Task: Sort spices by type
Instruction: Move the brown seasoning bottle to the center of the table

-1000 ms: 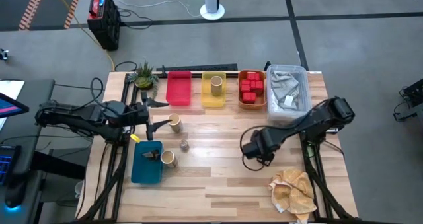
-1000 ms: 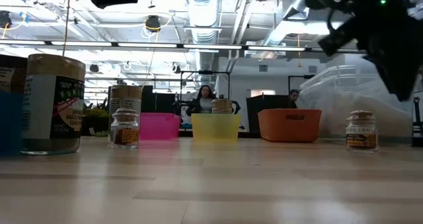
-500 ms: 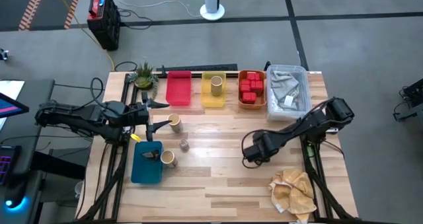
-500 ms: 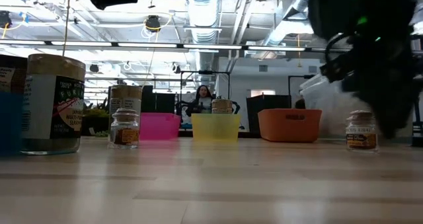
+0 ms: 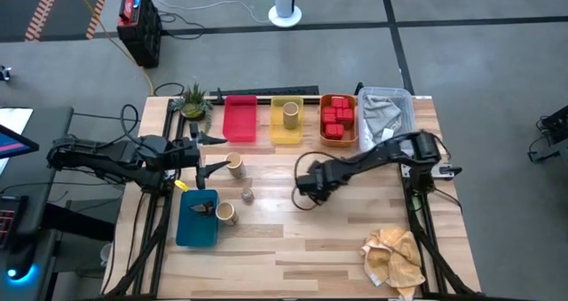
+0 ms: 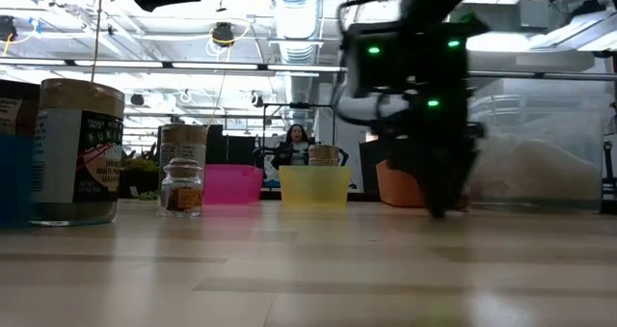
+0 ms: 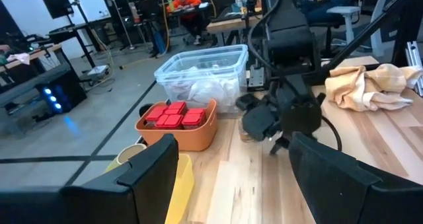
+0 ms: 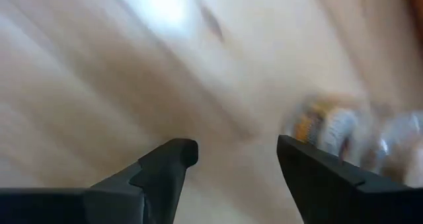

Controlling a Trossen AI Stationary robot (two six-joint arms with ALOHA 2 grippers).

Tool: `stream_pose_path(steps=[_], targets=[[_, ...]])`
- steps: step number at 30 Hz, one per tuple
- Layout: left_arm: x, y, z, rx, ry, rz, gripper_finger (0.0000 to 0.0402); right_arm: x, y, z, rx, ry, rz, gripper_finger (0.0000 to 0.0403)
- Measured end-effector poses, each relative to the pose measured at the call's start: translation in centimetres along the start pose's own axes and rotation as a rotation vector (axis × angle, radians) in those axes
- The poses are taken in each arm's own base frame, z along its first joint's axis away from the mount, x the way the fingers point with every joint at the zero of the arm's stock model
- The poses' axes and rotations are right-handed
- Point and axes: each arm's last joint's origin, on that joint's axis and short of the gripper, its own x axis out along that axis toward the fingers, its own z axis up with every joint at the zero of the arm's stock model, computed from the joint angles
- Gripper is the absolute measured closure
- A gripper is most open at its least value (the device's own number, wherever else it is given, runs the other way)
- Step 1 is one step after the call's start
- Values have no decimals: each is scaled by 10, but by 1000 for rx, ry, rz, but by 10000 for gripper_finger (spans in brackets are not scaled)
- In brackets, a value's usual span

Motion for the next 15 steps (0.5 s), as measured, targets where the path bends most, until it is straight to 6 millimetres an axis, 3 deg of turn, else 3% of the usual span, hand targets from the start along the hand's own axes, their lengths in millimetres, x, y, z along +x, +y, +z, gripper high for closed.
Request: stream_pose_path(steps=[3, 9, 11, 15], targets=[[0, 0, 0, -3, 2, 0, 125, -13, 6, 19, -54, -96, 9, 127], [0, -1, -4, -22, 39, -5, 125, -52, 9, 23, -110, -96, 0, 127], [1, -1, -5, -31, 51, -7, 125, -62, -1, 17, -64, -46, -54, 127], [3, -2, -6, -46, 57, -8, 125, -61, -26, 16, 90, 45, -134, 127]])
